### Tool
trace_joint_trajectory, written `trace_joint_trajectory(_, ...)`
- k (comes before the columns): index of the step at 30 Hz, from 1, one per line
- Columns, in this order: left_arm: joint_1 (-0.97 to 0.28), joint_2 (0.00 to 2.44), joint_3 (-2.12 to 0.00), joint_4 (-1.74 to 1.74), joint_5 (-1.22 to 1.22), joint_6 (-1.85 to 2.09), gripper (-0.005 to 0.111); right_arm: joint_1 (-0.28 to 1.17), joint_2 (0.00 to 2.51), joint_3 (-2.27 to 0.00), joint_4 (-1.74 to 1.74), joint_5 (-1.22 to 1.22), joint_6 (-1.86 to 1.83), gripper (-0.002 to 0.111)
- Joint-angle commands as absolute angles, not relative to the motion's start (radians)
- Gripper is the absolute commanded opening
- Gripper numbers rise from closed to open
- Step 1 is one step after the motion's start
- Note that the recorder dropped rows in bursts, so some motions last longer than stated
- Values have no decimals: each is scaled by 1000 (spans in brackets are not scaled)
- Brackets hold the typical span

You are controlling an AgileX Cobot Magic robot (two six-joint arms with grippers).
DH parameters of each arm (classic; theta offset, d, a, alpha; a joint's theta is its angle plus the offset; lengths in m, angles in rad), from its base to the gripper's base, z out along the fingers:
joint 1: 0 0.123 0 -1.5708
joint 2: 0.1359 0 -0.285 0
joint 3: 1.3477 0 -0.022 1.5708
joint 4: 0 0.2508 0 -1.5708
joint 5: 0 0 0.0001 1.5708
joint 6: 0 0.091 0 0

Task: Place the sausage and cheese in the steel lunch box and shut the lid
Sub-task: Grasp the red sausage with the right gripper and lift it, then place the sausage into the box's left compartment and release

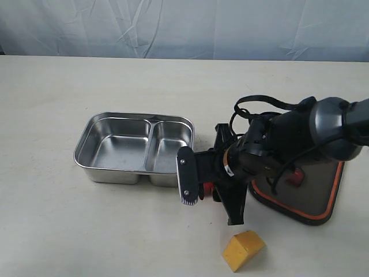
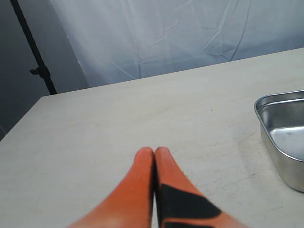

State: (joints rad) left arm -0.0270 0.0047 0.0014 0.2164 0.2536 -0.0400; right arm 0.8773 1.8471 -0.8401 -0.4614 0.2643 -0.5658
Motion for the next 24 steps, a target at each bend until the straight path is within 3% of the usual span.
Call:
trace_joint_trajectory(1,-32,0,0,223,240,-43,0,878,1885,-845,-459,254,-568,47)
trace_joint_trajectory(4,-32,0,0,223,240,-43,0,878,1901,-845,-443,258,-564,39)
trace_joint_trajectory(8,-32,0,0,223,240,-43,0,878,1888,-845,-394,269,-564,-1)
trace_joint_trajectory(24,-32,0,0,223,240,-43,0,878,1548,-889,-326,354,-311,0)
